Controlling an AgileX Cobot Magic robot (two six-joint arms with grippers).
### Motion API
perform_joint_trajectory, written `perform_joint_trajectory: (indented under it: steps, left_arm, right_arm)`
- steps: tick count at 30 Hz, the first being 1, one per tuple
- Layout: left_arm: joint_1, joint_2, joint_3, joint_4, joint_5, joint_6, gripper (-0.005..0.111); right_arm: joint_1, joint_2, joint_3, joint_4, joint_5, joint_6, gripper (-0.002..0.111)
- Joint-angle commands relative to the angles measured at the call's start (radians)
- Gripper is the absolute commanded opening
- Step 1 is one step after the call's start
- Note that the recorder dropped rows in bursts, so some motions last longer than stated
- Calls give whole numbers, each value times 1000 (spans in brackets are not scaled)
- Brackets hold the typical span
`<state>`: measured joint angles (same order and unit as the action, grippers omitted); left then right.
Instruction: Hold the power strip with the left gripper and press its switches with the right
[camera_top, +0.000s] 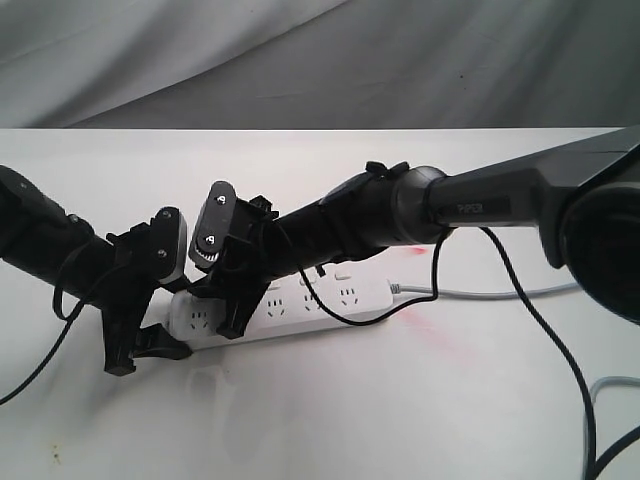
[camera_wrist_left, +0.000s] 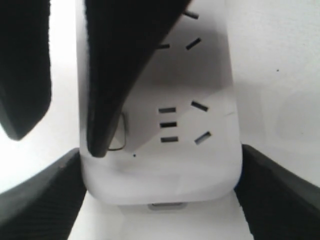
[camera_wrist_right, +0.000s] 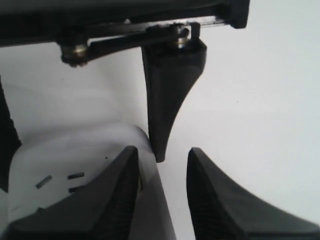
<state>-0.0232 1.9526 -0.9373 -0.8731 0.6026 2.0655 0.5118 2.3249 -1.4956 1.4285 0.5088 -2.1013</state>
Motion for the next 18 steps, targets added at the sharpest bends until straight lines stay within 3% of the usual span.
perform_joint_trajectory:
  steps: [1,10,18]
  left_arm:
    - [-4,7,2,53,-23,28,54]
    - [-4,7,2,53,-23,28,54]
    - [-4,7,2,53,-23,28,54]
  right_arm:
    - [7,39,16,-97,-57,9,32]
    - [-18,-102,16,-86,-78,31,32]
    - [-62,-122,41,-177,7,139,32]
